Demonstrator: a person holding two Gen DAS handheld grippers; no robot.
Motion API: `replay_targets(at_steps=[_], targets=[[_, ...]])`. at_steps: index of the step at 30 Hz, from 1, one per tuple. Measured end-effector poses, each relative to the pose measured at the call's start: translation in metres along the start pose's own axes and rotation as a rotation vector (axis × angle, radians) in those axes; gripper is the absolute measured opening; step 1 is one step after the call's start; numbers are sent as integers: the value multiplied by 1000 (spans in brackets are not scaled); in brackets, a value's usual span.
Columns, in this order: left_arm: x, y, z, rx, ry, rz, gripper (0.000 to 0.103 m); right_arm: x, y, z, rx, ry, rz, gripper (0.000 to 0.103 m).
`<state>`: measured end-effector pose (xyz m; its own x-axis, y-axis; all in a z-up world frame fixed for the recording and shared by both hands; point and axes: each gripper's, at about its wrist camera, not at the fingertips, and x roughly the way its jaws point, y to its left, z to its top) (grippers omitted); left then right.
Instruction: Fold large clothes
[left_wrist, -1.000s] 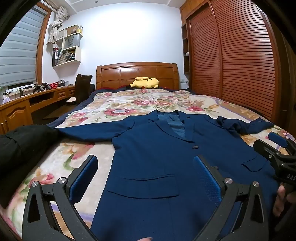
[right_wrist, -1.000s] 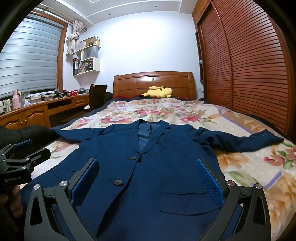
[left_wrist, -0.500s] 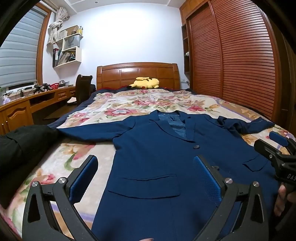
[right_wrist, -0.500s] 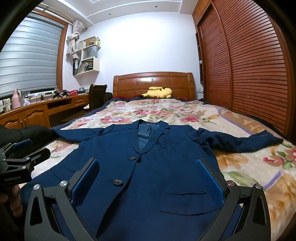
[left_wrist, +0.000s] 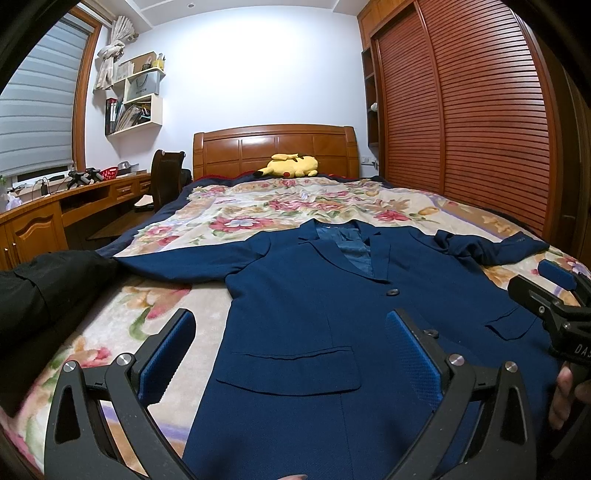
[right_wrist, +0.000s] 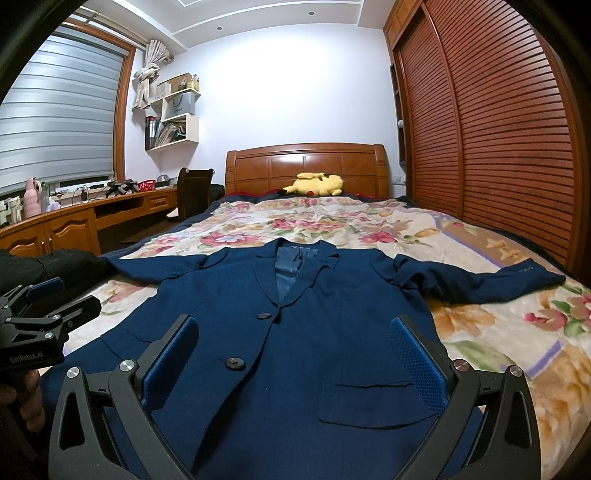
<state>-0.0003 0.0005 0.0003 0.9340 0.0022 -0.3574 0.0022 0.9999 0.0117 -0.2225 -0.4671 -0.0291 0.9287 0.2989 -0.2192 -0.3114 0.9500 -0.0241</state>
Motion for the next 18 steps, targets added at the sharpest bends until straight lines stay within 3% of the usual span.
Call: replay_targets(at_steps=[18], targets=[[0,-1,0,4,-1,2,103,-1,0,2,1,3,1,103]])
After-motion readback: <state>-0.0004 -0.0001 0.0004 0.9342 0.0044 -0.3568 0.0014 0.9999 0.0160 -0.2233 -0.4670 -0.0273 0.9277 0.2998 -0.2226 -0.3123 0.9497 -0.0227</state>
